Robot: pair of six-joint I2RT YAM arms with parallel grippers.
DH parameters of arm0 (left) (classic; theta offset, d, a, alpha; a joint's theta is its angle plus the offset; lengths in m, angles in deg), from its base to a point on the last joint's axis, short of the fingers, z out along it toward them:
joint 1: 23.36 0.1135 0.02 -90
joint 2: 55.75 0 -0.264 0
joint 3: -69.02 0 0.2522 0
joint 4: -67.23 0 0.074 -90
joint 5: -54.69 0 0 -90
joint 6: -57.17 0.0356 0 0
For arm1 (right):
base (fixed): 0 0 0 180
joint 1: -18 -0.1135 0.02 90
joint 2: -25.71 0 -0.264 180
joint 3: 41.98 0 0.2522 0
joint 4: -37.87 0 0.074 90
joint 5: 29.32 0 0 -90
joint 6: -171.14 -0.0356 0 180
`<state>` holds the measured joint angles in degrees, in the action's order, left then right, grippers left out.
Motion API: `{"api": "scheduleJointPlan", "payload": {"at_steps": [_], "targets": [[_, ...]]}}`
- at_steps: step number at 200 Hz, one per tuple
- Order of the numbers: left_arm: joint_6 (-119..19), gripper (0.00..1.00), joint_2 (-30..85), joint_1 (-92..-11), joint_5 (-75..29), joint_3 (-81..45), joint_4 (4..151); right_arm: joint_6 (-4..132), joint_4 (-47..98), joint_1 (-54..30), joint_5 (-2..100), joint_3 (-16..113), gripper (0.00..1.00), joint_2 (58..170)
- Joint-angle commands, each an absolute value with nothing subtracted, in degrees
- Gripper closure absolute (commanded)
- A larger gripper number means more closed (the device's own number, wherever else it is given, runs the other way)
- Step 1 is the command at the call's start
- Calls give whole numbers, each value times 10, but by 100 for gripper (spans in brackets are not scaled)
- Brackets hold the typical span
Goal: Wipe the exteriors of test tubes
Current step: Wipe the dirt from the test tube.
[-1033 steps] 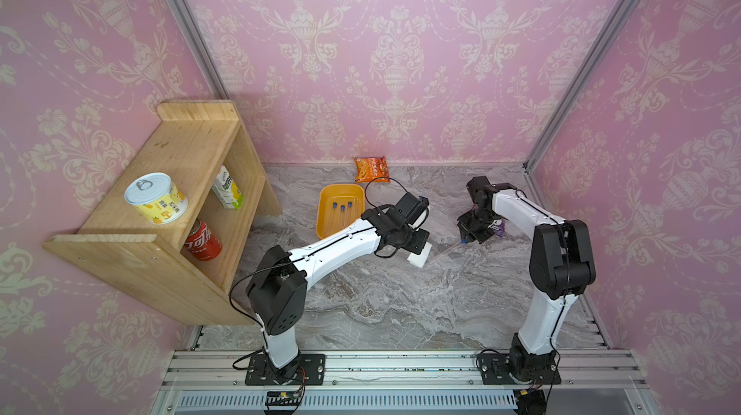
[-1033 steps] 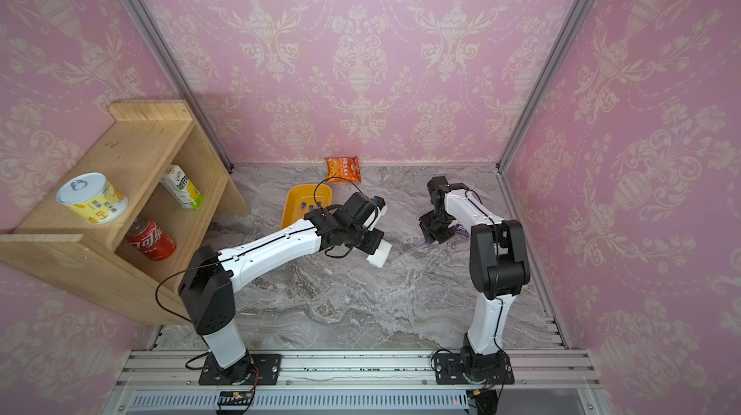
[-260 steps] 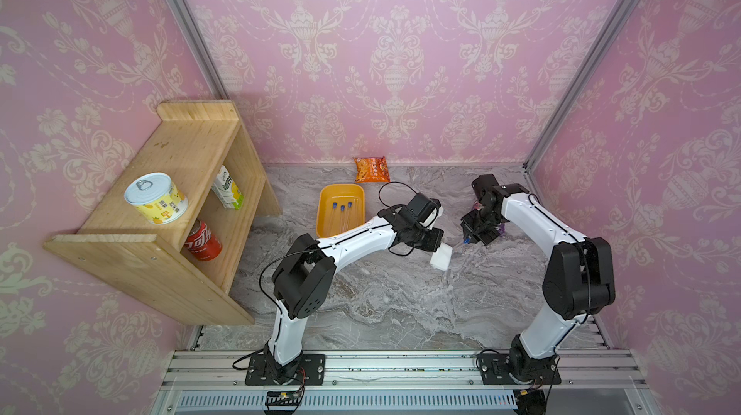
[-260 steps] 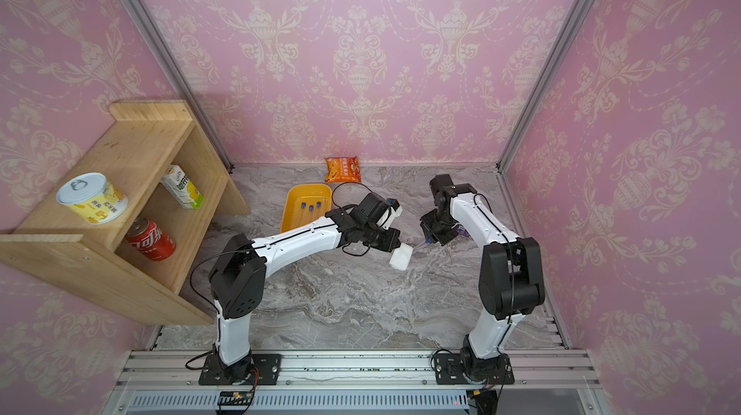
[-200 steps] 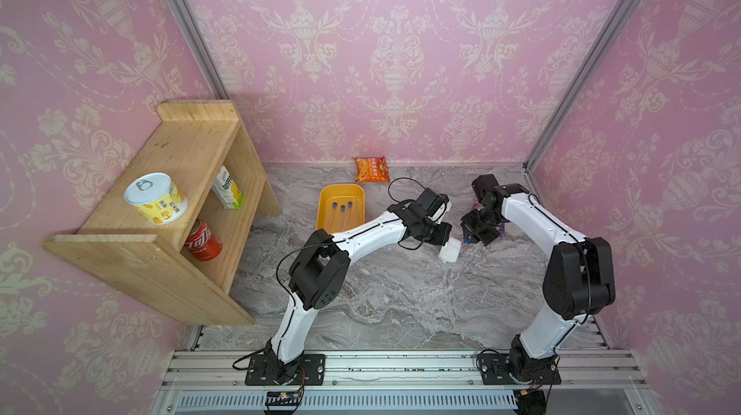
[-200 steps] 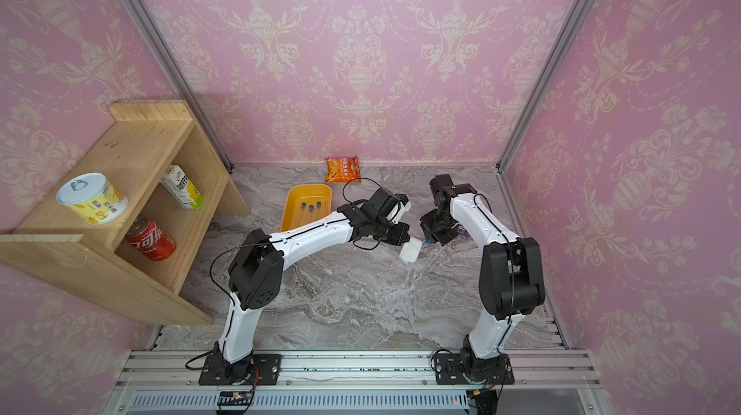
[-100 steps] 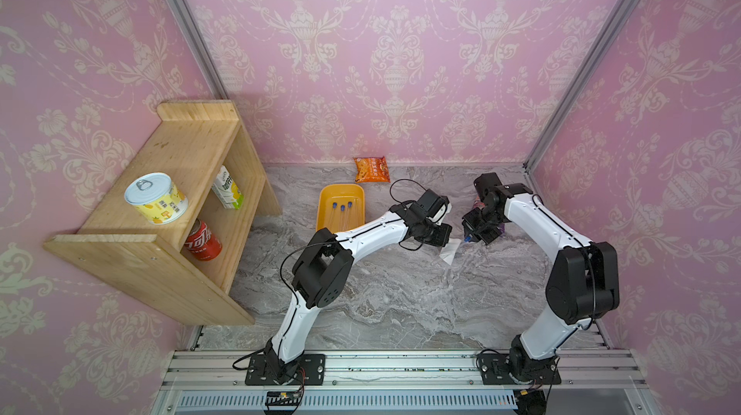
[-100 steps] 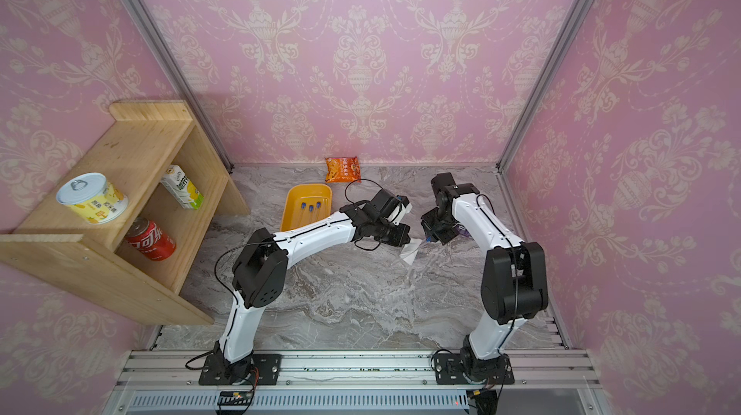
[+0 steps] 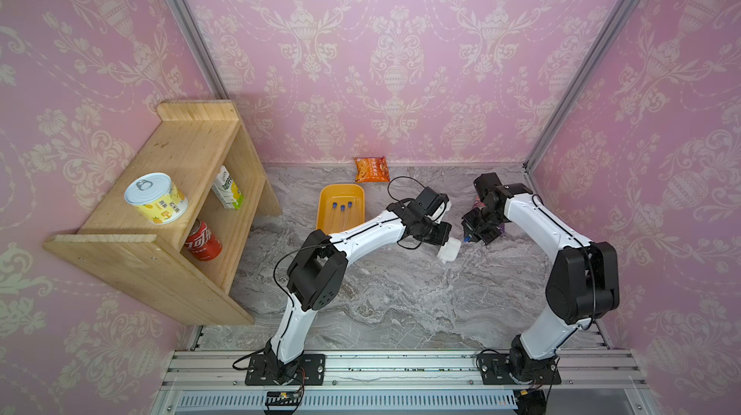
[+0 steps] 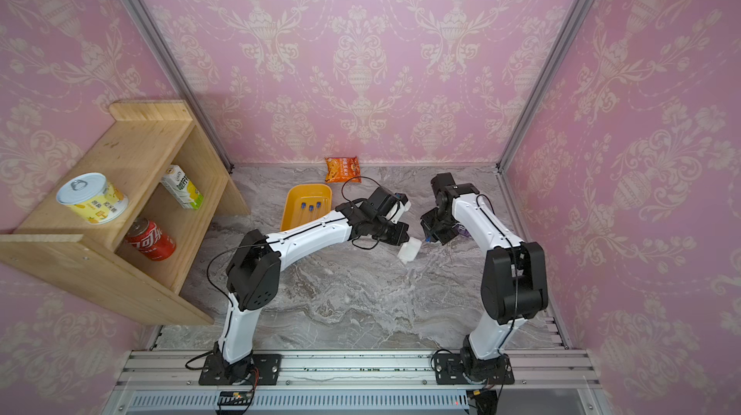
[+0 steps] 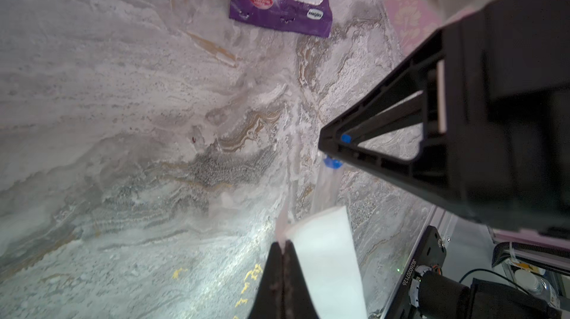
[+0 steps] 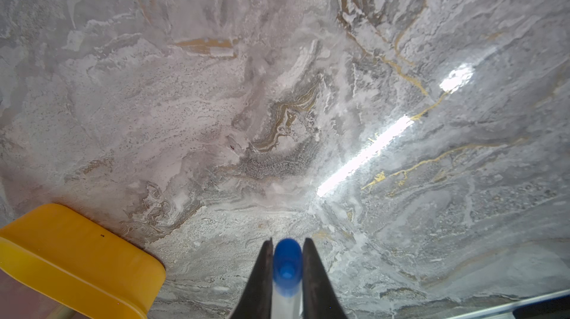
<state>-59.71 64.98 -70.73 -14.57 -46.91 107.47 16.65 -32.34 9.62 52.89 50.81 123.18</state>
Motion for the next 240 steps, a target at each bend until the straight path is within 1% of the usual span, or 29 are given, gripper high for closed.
{"api": "scheduleJointPlan", "payload": {"at_steps": [1, 25, 69, 131, 183, 208, 240], "targets": [[-584, 100, 683, -703, -135, -510, 1096, 168, -338, 100, 526, 508, 90, 1220], [-588, 100, 684, -703, -136, -512, 1089, 169, -339, 101, 527, 506, 90, 1218], [-585, 100, 649, -702, -137, -473, 1087, 171, -340, 103, 525, 513, 90, 1221], [-579, 100, 575, -701, -147, -378, 1078, 169, -341, 103, 525, 521, 90, 1225], [-567, 100, 550, -685, -173, -312, 1081, 169, -342, 103, 525, 524, 90, 1224], [-563, 100, 546, -675, -180, -311, 1082, 170, -342, 103, 527, 520, 90, 1223], [-538, 100, 534, -673, -241, -338, 1118, 171, -342, 104, 530, 517, 90, 1225]]}}
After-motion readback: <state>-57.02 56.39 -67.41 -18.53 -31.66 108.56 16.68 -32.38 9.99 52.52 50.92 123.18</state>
